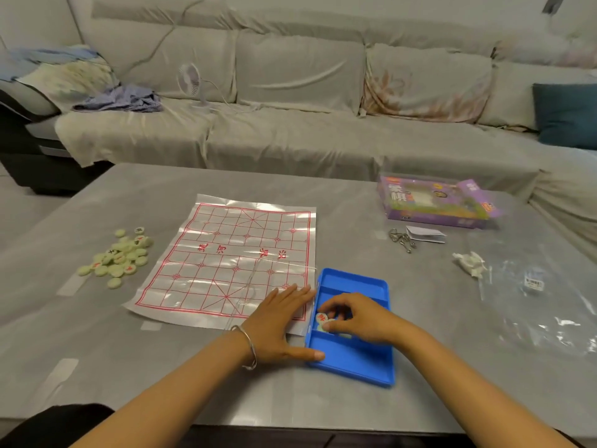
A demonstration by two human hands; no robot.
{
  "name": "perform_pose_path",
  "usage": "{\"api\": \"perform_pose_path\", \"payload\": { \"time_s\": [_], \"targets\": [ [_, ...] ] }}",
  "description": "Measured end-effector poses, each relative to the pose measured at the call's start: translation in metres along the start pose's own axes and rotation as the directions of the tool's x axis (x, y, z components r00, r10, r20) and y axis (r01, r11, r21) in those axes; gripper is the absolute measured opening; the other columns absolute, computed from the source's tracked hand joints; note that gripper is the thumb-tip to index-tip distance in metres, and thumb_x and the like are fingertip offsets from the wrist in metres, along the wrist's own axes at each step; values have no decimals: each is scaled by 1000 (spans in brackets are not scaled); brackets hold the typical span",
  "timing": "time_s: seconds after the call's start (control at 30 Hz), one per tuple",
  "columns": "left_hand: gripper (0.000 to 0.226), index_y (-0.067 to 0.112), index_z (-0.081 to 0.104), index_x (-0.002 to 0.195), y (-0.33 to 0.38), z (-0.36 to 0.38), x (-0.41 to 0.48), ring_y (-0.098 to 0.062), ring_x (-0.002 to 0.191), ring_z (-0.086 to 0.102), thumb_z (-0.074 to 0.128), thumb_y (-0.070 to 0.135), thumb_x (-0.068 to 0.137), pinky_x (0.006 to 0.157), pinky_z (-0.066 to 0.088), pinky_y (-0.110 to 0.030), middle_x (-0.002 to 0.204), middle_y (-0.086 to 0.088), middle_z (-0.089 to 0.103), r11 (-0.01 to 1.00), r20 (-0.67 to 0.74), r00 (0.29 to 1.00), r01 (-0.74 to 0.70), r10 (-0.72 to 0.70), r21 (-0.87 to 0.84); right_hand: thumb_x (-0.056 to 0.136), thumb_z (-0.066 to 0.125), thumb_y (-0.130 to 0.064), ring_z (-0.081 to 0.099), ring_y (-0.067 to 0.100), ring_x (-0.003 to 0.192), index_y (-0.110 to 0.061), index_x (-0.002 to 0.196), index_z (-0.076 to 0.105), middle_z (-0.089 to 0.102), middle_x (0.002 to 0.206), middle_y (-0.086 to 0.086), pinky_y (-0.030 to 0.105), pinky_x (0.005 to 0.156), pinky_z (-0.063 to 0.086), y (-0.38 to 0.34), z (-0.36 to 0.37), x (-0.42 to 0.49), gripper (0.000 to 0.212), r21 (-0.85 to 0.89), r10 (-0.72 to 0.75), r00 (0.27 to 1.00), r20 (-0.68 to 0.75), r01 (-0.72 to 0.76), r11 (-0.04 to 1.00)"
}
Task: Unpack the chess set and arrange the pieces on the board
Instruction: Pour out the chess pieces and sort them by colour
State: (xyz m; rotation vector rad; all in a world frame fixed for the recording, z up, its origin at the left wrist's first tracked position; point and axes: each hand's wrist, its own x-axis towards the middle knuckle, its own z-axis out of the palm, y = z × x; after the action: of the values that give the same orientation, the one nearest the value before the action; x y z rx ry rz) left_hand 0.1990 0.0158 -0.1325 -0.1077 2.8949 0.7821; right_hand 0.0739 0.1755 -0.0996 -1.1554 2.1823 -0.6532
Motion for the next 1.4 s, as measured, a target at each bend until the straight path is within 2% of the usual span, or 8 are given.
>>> {"api": "perform_pose_path", "payload": {
  "time_s": [0.33,0.47,0.6,0.7,0.8,0.93,1.1,1.4],
  "targets": [
    [103,35,0,147,2,1,-1,-7,143,-5,49,76,66,115,-4,-31,156,14,-1,1000,-14,1000,10,-10,-12,78,74,-15,63,5,68,-13,93,65,66,79,-2,15,65,52,2,-7,12,19,146,74,997,16,-75,986],
    [101,35,1,147,2,1,0,-8,143,-5,52,73,69,117,-2,-34,156,14,-1,1000,-5,1000,19,-19,-17,80,72,-18,63,7,72,-17,94,65,67,81,0,18,71,54,0,-5,16,16,101,73,997,28,-76,992],
    [92,34,3,147,3,-1,0,-9,144,-2,49,69,75,116,1,-32,156,12,2,1000,-22,1000,3,-3,-8,84,68,-23,62,7,72,-17,98,66,67,85,0,14,63,52,-1,-10,15,15,110,73,997,18,-75,991],
    [65,36,19,144,7,-7,3,-11,141,14,41,58,88,113,15,-28,155,10,14,997,-104,993,-51,57,52,84,68,-26,60,7,69,-19,95,71,68,82,-3,14,58,50,3,-24,8,13,161,104,993,-63,-93,983],
    [42,34,48,131,14,-16,10,-13,136,25,39,48,93,107,27,-28,151,7,26,993,-125,988,-79,89,84,80,73,-24,62,11,72,-18,93,72,71,84,2,19,64,53,13,-34,0,15,173,156,987,23,-158,972],
    [37,31,62,119,23,-18,21,-11,130,26,40,48,93,103,28,-28,143,8,36,972,-58,991,-106,120,211,76,76,-22,64,8,73,-14,87,72,72,83,2,18,63,52,21,-30,-7,15,159,175,981,80,-186,970],
    [38,31,61,120,34,-23,25,-12,119,32,41,48,93,92,30,-24,133,9,44,927,38,991,-133,127,352,76,76,-23,64,8,73,-19,86,75,72,85,0,19,68,55,20,-28,-12,11,127,135,987,83,-145,981],
    [25,21,64,112,47,-35,30,-13,94,54,54,32,91,79,43,-21,111,2,63,967,175,983,-94,53,236,78,75,-19,64,6,76,-11,92,73,71,85,0,18,71,54,16,-28,-15,16,141,154,969,195,-183,973]
  ]
}}
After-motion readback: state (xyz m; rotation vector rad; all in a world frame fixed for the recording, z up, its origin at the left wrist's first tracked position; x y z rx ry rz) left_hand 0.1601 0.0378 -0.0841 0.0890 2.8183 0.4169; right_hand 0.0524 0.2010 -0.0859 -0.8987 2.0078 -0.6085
